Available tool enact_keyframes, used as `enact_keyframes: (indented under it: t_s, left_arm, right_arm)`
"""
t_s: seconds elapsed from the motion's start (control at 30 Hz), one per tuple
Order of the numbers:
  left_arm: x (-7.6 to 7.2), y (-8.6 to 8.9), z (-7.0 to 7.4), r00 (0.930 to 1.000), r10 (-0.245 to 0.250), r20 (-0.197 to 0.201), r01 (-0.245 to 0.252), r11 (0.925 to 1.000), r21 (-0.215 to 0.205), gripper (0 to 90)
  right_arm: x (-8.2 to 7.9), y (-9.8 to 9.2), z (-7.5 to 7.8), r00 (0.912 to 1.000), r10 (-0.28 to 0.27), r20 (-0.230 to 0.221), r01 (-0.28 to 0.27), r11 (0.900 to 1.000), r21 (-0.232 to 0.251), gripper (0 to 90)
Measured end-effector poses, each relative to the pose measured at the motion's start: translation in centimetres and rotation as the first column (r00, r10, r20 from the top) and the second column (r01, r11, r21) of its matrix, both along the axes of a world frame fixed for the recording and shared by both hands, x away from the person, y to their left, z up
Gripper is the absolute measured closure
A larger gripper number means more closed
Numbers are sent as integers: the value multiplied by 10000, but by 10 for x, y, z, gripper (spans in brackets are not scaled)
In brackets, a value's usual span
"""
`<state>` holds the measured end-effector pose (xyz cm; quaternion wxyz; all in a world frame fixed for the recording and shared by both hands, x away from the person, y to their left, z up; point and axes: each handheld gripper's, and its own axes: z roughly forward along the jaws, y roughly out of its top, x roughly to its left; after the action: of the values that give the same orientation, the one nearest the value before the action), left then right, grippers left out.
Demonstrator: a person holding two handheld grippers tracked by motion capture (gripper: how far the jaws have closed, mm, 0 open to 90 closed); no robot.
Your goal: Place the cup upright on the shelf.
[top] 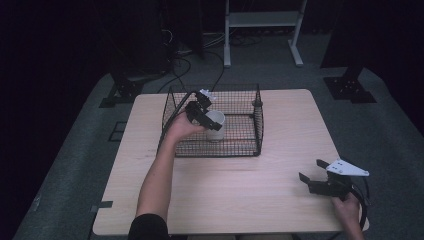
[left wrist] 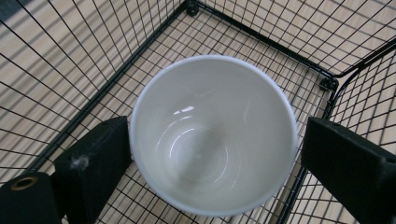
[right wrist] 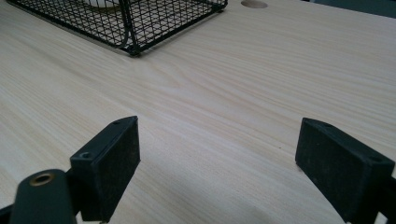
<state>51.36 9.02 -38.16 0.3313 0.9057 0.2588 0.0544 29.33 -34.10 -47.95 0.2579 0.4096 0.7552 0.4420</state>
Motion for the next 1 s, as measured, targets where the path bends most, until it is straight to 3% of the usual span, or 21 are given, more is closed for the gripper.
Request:
enact_keyframes:
  t_s: [0.47,0.7,1.0]
  left_arm:
    - [-15,11,20,9976,125,684,-110,9997,-225,62]
    - [-22,17,25,9972,173,722,-142,9990,-431,62]
    - [-40,26,37,9925,193,1205,-131,9985,-523,63]
  right_arm:
    - [0,0,0,10000,5,-21,-5,10000,1,131]
    - [0,0,0,10000,0,-22,0,10000,2,131]
    - [0,0,0,10000,-10,-36,10,10000,3,131]
